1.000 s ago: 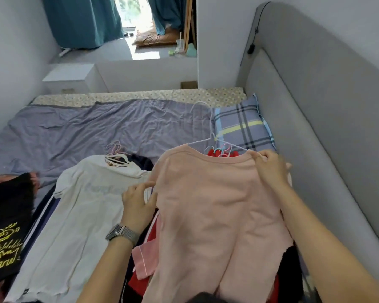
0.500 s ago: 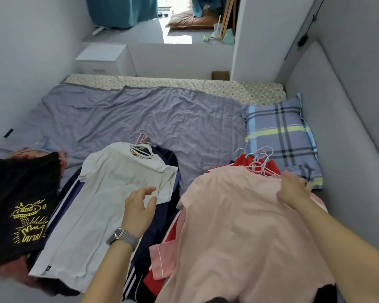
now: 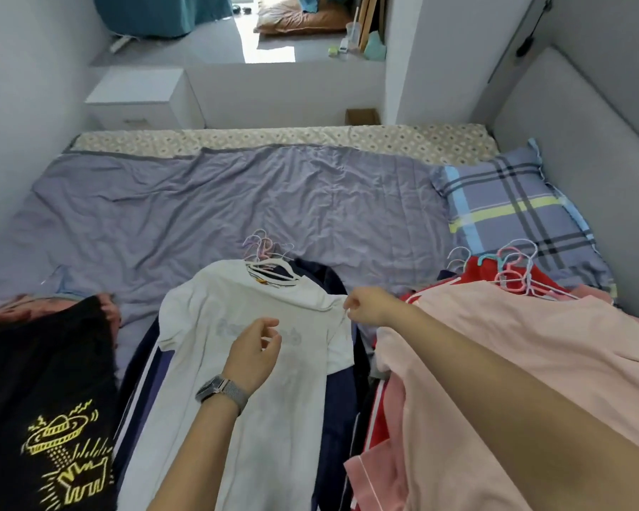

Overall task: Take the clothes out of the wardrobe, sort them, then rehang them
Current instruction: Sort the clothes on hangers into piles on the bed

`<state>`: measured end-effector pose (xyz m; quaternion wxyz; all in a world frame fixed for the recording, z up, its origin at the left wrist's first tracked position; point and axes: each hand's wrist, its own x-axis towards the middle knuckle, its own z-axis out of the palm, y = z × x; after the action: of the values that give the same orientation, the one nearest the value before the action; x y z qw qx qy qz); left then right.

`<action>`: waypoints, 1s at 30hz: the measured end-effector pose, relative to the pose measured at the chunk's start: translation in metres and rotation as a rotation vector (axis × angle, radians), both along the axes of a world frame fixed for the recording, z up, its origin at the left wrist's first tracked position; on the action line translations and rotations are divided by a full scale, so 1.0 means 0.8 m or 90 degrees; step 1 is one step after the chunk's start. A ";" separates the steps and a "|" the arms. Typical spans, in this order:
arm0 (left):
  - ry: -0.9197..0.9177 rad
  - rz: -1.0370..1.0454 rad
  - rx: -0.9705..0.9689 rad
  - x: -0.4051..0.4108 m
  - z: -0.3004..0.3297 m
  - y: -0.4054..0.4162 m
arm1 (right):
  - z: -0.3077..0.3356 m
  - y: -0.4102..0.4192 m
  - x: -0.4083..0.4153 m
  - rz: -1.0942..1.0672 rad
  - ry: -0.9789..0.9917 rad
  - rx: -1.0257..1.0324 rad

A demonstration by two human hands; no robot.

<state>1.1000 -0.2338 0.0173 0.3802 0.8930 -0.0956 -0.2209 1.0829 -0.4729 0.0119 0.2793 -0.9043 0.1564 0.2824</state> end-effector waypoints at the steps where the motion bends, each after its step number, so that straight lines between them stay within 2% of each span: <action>1: 0.010 0.008 0.001 0.014 -0.017 0.017 | -0.024 0.017 0.017 0.021 0.039 -0.022; 5: 0.042 0.052 0.002 0.067 -0.086 0.073 | -0.123 0.072 0.077 -0.009 0.103 -0.066; 9: 0.023 0.060 0.006 0.122 -0.150 0.106 | -0.202 0.092 0.123 -0.086 0.036 -0.102; 14: -0.003 0.061 0.004 0.179 -0.205 0.124 | -0.265 0.082 0.164 -0.083 -0.022 -0.157; 18: 0.005 0.093 -0.031 0.196 -0.229 0.128 | -0.299 0.065 0.186 -0.105 -0.039 -0.176; 23: 0.030 0.124 -0.047 0.187 -0.251 0.137 | -0.332 0.053 0.197 -0.284 0.018 -0.082; 26: 0.047 0.153 -0.052 0.181 -0.255 0.137 | -0.331 0.070 0.192 -0.338 -0.033 -0.095; 30: -0.003 0.150 -0.036 0.191 -0.233 0.124 | -0.301 0.095 0.181 -0.293 -0.170 -0.021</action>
<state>1.2529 -0.1343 -0.1693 0.4287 0.8874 0.0030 -0.1693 1.2276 -0.3970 -0.2290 0.3397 -0.8786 0.3241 0.0875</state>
